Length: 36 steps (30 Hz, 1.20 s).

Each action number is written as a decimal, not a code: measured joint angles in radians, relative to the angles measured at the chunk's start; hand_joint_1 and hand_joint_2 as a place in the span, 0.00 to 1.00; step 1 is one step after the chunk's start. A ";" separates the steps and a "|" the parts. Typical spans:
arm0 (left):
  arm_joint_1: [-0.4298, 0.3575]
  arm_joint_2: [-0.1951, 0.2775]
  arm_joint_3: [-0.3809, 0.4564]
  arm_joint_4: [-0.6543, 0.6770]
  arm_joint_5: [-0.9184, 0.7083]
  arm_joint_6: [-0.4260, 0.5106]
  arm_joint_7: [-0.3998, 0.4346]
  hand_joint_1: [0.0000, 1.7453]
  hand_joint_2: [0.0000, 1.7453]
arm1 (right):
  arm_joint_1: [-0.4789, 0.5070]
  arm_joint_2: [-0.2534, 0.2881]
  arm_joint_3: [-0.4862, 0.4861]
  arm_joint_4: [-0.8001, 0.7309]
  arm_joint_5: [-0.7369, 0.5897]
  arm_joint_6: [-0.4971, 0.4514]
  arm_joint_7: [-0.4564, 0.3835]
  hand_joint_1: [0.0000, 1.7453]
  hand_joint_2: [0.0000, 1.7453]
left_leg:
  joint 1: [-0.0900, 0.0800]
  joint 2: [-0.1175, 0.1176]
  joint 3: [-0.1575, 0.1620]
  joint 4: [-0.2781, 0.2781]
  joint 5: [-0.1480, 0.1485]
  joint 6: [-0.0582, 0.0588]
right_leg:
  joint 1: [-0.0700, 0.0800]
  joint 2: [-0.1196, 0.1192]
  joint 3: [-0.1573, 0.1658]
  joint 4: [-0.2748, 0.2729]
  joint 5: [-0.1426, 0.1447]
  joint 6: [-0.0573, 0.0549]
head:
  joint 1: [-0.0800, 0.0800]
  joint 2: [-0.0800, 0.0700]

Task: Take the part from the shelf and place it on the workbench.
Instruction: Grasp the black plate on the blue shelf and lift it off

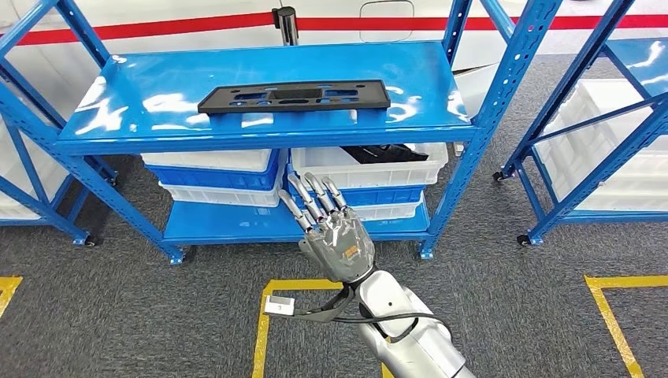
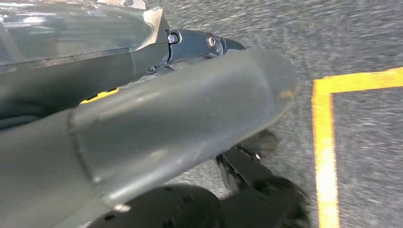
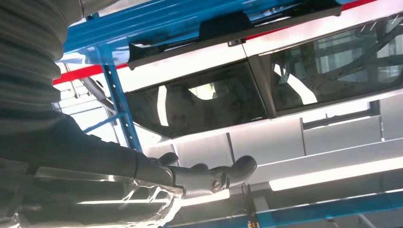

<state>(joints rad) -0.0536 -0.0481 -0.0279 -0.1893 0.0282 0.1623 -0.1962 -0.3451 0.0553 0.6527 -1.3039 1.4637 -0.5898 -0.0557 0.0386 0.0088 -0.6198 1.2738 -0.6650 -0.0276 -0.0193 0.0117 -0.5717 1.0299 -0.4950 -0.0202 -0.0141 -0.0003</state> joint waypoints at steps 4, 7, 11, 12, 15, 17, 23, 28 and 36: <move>0.000 0.000 0.000 0.000 0.000 0.000 0.000 0.00 0.00 | 0.000 0.000 0.000 0.000 0.000 0.000 0.000 0.00 1.00 | 0.000 -0.001 -0.015 0.019 -0.004 0.000 | 0.001 0.002 0.002 0.000 -0.002 -0.001 | 0.000 0.000; 0.001 0.000 0.000 0.000 0.000 0.000 0.000 0.00 0.00 | 0.001 0.000 0.000 0.001 0.000 0.000 0.000 0.00 1.00 | 0.000 -0.001 -0.028 0.032 -0.003 0.001 | 0.002 0.003 0.004 0.000 -0.004 -0.002 | 0.000 0.000; 0.011 0.001 -0.001 0.002 0.000 0.001 -0.001 0.00 0.00 | 0.005 0.003 0.000 0.004 0.000 0.000 0.000 0.00 1.00 | -0.019 -0.006 -0.070 -0.067 0.149 0.042 | 0.012 0.024 0.057 -0.006 -0.042 0.000 | 0.000 0.000; 0.012 0.001 -0.002 0.002 -0.001 0.003 -0.003 0.00 0.00 | 0.005 0.006 0.000 0.004 0.001 0.000 0.000 0.00 1.00 | -0.028 -0.009 -0.027 -0.166 0.198 0.066 | 0.015 0.022 0.072 0.006 -0.050 0.012 | 0.000 0.000; 0.010 -0.002 -0.007 0.002 -0.004 0.006 -0.011 0.00 0.00 | 0.008 0.008 -0.003 0.004 0.008 0.002 0.004 0.00 1.00 | -0.032 -0.011 0.109 -0.336 0.205 0.091 | 0.012 0.005 -0.032 0.183 -0.100 0.047 | 0.000 0.000; 0.012 -0.005 -0.010 0.003 -0.007 0.005 -0.013 0.00 0.00 | 0.014 0.003 -0.006 0.004 0.009 0.003 0.005 0.00 1.00 | -0.026 -0.011 0.140 -0.338 0.179 0.077 | 0.003 0.001 -0.098 0.215 -0.103 0.066 | 0.001 0.000; 0.009 -0.006 -0.016 0.004 -0.018 0.004 -0.015 0.00 0.00 | 0.025 -0.014 -0.012 -0.001 0.009 0.011 0.010 0.00 1.00 | -0.019 -0.009 0.212 -0.329 0.105 0.034 | -0.003 -0.026 -0.058 -0.018 0.076 0.067 | 0.004 0.000; -0.003 -0.008 -0.017 0.003 -0.027 0.003 -0.016 0.00 0.00 | 0.024 -0.014 -0.021 -0.023 0.009 0.016 0.015 0.00 1.00 | -0.011 -0.007 0.079 -0.109 0.114 0.013 | -0.007 -0.010 -0.022 -0.026 0.055 0.022 | 0.001 0.000; -0.006 -0.006 -0.017 0.004 -0.038 0.003 -0.013 0.00 0.00 | 0.031 -0.014 -0.023 -0.024 0.009 0.019 0.016 0.00 1.00 | -0.028 -0.010 -0.026 -0.204 0.209 0.053 | 0.016 0.010 0.058 -0.028 -0.007 0.008 | 0.001 0.000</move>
<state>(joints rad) -0.0594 -0.0540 -0.0451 -0.1858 -0.0101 0.1653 -0.2088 -0.3140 0.0417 0.6302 -1.3281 1.4725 -0.5708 -0.0397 0.0102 -0.0009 -0.6462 1.0695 -0.4556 0.0257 -0.0035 0.0219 -0.5135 1.0019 -0.5018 -0.0118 -0.0131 -0.0004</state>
